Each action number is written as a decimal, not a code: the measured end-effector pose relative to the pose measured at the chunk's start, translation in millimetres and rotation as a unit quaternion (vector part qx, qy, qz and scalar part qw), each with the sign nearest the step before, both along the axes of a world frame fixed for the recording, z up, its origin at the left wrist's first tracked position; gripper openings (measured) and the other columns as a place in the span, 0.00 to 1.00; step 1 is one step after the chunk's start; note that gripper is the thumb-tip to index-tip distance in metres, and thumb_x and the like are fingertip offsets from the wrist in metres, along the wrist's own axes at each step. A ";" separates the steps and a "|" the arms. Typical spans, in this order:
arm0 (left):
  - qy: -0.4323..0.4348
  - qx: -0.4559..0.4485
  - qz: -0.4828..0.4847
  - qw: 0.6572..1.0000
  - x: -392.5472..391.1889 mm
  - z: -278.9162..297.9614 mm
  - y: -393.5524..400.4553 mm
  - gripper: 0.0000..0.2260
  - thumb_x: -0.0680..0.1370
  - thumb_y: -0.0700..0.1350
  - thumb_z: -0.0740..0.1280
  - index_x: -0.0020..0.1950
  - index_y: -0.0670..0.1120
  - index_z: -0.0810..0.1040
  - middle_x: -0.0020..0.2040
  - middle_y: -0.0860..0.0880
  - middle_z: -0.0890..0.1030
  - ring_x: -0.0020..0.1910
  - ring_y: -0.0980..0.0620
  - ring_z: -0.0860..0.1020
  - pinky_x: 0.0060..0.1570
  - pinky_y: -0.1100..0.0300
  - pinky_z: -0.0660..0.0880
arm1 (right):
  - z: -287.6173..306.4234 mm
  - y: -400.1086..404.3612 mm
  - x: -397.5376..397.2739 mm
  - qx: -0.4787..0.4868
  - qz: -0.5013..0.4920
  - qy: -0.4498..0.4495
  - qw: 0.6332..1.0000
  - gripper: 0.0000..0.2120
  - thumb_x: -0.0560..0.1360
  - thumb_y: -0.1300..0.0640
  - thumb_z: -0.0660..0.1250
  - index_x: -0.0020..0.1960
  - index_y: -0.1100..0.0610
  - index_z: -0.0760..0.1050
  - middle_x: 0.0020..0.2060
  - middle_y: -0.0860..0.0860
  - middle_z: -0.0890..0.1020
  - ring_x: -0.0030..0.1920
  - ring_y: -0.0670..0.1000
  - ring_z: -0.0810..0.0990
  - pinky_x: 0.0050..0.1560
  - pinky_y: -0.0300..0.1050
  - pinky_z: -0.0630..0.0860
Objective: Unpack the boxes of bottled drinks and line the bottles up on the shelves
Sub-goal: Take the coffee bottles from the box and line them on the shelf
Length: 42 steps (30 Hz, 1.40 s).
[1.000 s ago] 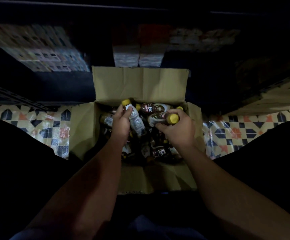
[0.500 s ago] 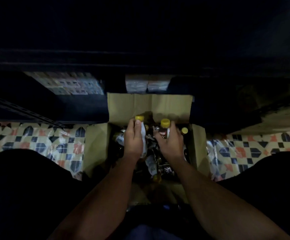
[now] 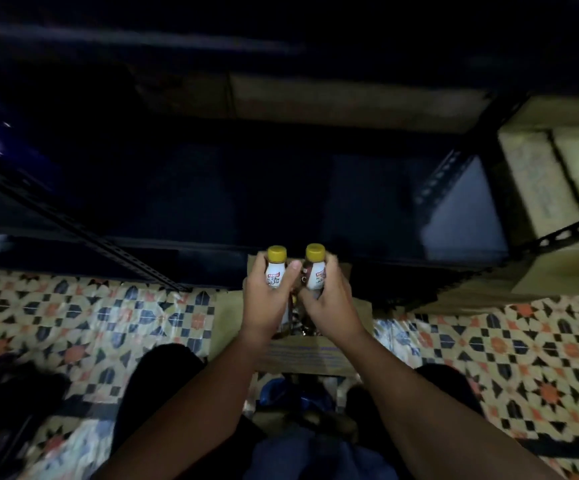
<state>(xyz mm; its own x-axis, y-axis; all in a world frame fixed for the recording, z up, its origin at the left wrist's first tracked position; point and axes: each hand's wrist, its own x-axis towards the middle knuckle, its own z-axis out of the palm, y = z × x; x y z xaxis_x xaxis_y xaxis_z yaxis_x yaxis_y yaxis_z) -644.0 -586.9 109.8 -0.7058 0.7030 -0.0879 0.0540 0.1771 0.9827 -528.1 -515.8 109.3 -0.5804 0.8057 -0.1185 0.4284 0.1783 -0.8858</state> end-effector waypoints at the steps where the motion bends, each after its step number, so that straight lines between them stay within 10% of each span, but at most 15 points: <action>1: 0.008 0.007 0.002 1.000 0.8 33.4 -1.0 0.09 0.80 0.47 0.72 0.49 0.45 0.75 0.38 0.59 0.79 0.38 0.60 0.78 0.39 0.63 0.75 | 34.6 -2.3 1.4 0.020 0.005 0.014 1.000 0.25 0.74 0.57 0.73 0.67 0.48 0.67 0.56 0.48 0.77 0.54 0.44 0.78 0.51 0.40 0.76; 17: 0.133 0.302 -0.063 0.942 -30.9 390.1 53.2 0.08 0.78 0.44 0.71 0.51 0.44 0.75 0.42 0.56 0.80 0.40 0.57 0.79 0.43 0.62 0.75 | 391.8 43.1 -33.1 0.213 -0.065 0.287 0.932 0.24 0.68 0.64 0.78 0.55 0.51 0.69 0.38 0.42 0.79 0.36 0.45 0.81 0.38 0.40 0.77; 26: 0.130 0.300 -0.051 0.944 -69.7 398.5 111.7 0.08 0.78 0.47 0.72 0.49 0.47 0.74 0.40 0.51 0.78 0.38 0.54 0.76 0.39 0.58 0.74 | 408.4 97.8 -76.7 0.166 -0.088 0.289 0.939 0.23 0.69 0.66 0.75 0.49 0.46 0.67 0.36 0.45 0.80 0.35 0.40 0.80 0.36 0.34 0.74; 42: 0.182 0.258 -0.040 0.948 -117.3 388.9 182.1 0.10 0.80 0.51 0.69 0.52 0.46 0.72 0.37 0.51 0.76 0.34 0.53 0.75 0.34 0.49 0.73 | 381.5 169.7 -126.9 0.219 -0.134 0.247 0.934 0.23 0.70 0.60 0.72 0.59 0.48 0.66 0.46 0.53 0.80 0.44 0.53 0.82 0.43 0.57 0.80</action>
